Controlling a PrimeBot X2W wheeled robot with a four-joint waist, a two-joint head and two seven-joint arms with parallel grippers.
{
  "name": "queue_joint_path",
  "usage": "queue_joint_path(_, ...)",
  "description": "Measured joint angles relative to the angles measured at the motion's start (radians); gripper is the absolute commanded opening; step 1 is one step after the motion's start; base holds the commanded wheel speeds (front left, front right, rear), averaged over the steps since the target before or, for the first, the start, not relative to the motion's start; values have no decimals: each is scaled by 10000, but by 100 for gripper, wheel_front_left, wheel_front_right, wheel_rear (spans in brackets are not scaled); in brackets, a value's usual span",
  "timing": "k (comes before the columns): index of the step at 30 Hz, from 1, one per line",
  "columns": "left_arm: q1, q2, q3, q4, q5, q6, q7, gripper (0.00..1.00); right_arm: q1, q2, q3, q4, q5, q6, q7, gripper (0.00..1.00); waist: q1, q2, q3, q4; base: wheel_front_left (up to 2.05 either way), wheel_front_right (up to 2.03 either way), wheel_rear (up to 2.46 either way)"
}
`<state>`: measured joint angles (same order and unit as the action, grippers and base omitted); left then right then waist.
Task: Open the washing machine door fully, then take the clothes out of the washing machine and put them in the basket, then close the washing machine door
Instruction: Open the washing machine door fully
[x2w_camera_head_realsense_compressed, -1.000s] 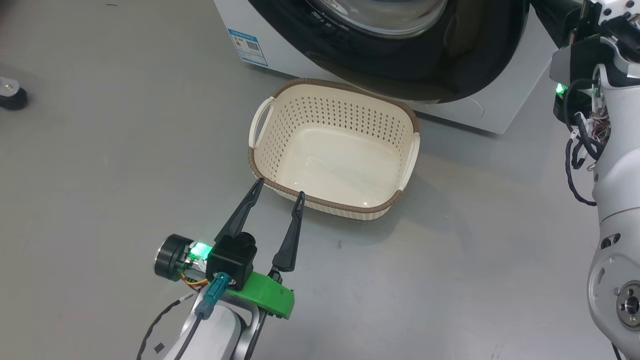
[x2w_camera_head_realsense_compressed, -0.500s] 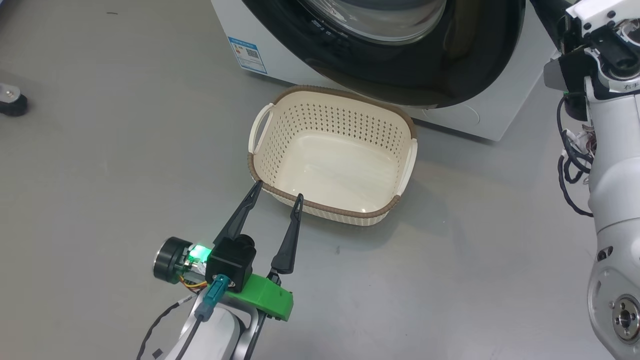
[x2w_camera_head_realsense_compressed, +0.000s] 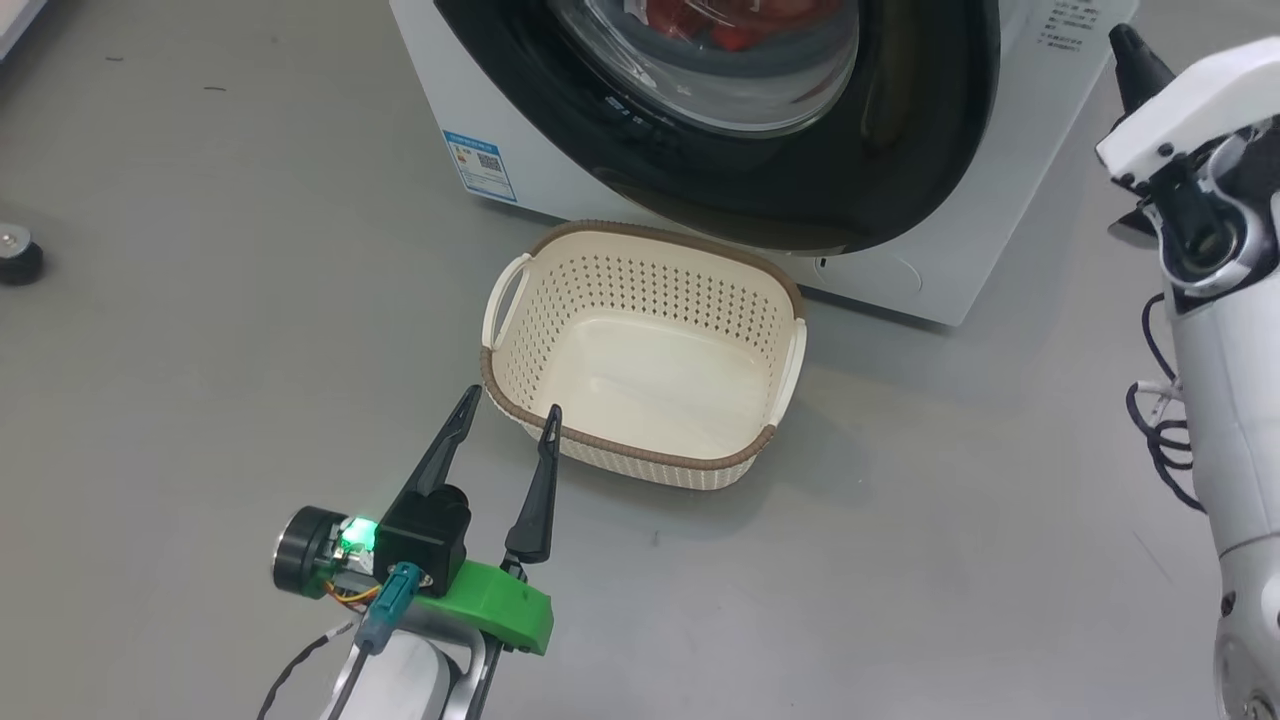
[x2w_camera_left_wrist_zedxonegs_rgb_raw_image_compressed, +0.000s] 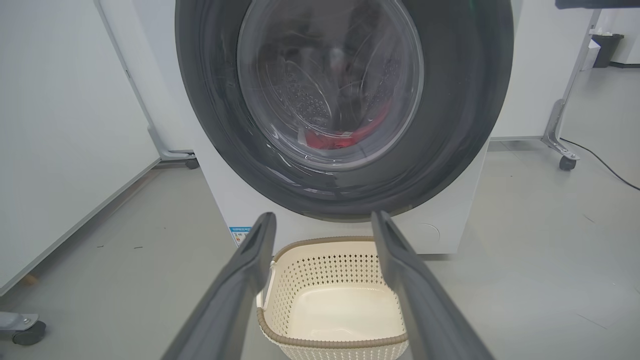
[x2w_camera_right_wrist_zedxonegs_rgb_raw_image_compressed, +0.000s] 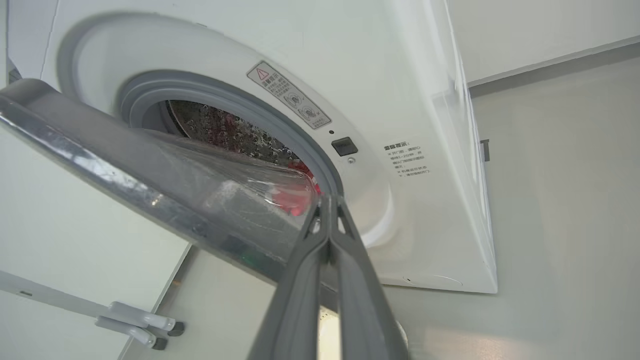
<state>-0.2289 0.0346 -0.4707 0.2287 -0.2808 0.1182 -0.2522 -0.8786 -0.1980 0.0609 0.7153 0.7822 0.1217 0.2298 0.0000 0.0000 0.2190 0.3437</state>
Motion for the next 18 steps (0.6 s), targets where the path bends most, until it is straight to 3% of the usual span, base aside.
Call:
queue_joint_path(11, 452, 13, 606, 59, 10, 0, 0, 100, 2155, -90, 1129, -1068, -1448, 2, -1749, 0, 0, 0, -625, -470, 0, 0, 0)
queue_joint_path(18, 469, 77, 1072, 8, 121, 0, 0, 100, 3577, -213, 1225, -1745, -2050, 0, -2934, 0, 0, 0, -944, -908, 0, 0, 0)
